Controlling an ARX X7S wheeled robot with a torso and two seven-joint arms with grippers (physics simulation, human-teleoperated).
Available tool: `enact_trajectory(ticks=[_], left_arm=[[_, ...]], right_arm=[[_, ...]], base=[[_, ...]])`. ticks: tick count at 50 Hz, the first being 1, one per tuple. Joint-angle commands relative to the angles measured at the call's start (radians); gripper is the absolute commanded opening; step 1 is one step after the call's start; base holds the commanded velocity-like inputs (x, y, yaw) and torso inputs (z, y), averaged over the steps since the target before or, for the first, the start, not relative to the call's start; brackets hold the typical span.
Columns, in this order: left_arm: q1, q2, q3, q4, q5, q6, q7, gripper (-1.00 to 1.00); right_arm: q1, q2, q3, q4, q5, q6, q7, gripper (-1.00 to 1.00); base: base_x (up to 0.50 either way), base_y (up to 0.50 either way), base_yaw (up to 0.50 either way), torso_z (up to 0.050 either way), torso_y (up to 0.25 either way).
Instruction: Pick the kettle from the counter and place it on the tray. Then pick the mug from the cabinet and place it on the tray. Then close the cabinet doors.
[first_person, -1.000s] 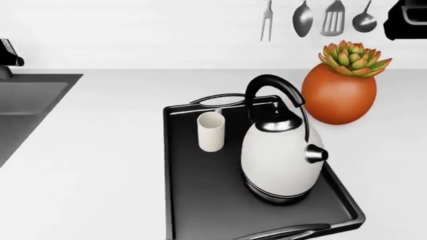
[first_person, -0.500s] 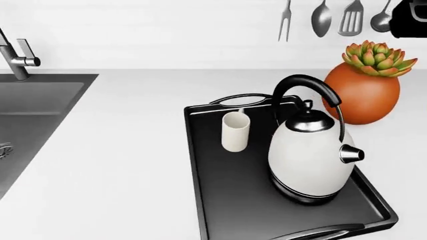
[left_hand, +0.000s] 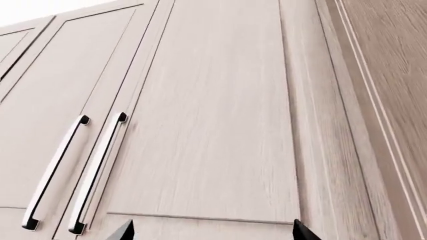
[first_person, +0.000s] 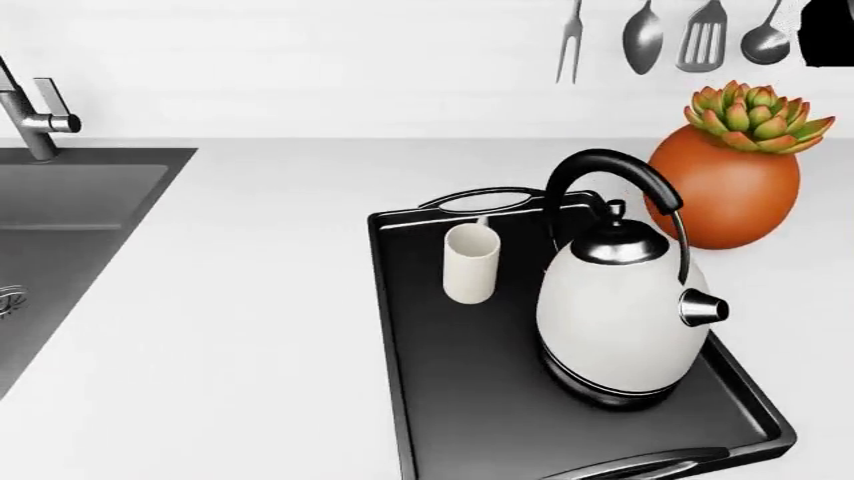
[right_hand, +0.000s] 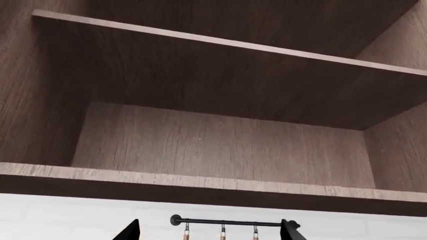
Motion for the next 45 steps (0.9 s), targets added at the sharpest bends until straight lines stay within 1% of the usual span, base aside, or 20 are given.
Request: enact_trajectory(ticks=[1,7,15,22,33,45], left_arm=[[-0.297,0.122,0.190,-0.252,0.157,0.012,0.162,1.00],[-0.366,0.211,0.233,-0.360,0.192,0.038,0.199,1.00],[-0.517,0.367,0.320,-0.522,0.252,0.061,0.259,1.00],[-0.595,0.472,0.353,-0.634,0.279,0.087,0.287,1.00],[-0.635,0.563,0.380,-0.706,0.291,0.116,0.326,1.00],[-0.636,0.674,0.385,-0.815,0.291,0.185,0.385,1.00]], right_arm=[[0.001,-0.002,0.013,0.000,0.013,0.005,-0.003,1.00],[0.001,0.000,0.022,0.001,0.017,0.003,-0.009,1.00],[0.016,0.019,0.039,-0.014,0.040,0.013,-0.008,1.00],[0.008,0.047,0.047,-0.024,0.045,0.008,-0.016,1.00],[0.011,0.069,0.063,-0.039,0.057,0.011,-0.016,1.00],[0.001,0.090,0.074,-0.051,0.061,0.011,-0.020,1.00]], base=[[0.00,0.00,0.00,0.000,0.000],[0.00,0.00,0.00,0.000,0.000],[0.00,0.00,0.00,0.000,0.000],[0.00,0.00,0.00,0.000,0.000],[0.00,0.00,0.00,0.000,0.000],[0.00,0.00,0.00,0.002,0.000]])
